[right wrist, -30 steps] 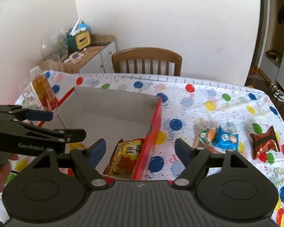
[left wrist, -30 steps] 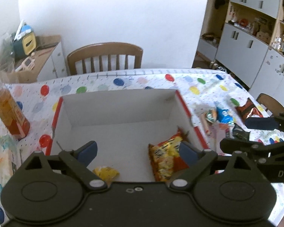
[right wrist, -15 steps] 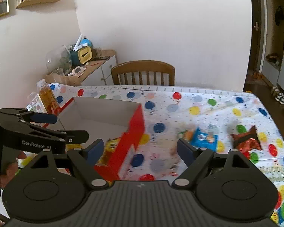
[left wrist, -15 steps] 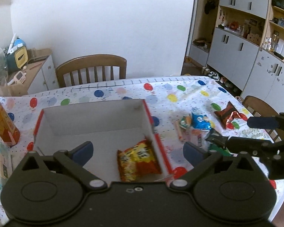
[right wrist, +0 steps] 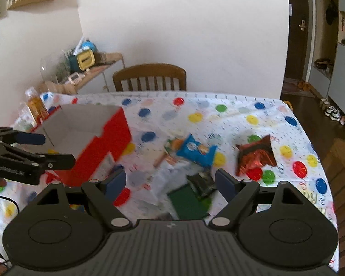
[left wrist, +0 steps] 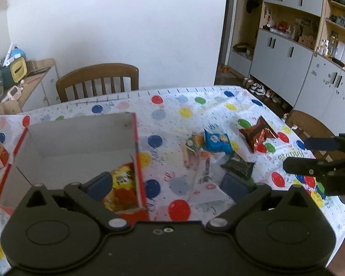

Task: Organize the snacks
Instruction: 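Withdraw both tools from the box back toward the snack pile, then grasp the purple candy with the left tool while the right tool grasps a small brown snack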

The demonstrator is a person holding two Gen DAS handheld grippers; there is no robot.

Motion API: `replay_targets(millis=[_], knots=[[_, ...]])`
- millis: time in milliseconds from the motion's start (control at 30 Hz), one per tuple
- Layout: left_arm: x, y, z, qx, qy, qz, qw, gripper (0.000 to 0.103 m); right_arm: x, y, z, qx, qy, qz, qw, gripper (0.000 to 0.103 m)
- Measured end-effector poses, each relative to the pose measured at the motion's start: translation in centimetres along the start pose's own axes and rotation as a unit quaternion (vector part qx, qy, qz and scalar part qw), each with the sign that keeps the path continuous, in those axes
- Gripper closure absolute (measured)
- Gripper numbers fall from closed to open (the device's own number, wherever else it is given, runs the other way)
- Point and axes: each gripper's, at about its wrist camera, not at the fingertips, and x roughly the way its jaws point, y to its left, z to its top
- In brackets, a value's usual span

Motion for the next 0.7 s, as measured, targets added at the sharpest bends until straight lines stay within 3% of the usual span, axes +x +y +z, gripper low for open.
replay_targets(millis=[333, 500, 700], knots=[[4.3, -2.0, -3.6, 0.018, 0.054, -0.007, 0.9983, 0.001, 2.9, 0.4, -5.0, -0.027, 0.065, 0.019, 0.997, 0.018], [6.6, -1.9, -5.4, 0.019, 0.095, -0.03, 0.9949, 0.01, 4.8, 1.0, -6.9, -0.024, 0.098, 0.024, 0.995, 0.018], [8.5, -2.4, -7.0, 0.05, 0.116, -0.054, 0.9906, 0.023, 6.2, 2.0, -8.2, -0.032, 0.116, 0.025, 0.992, 0.02]])
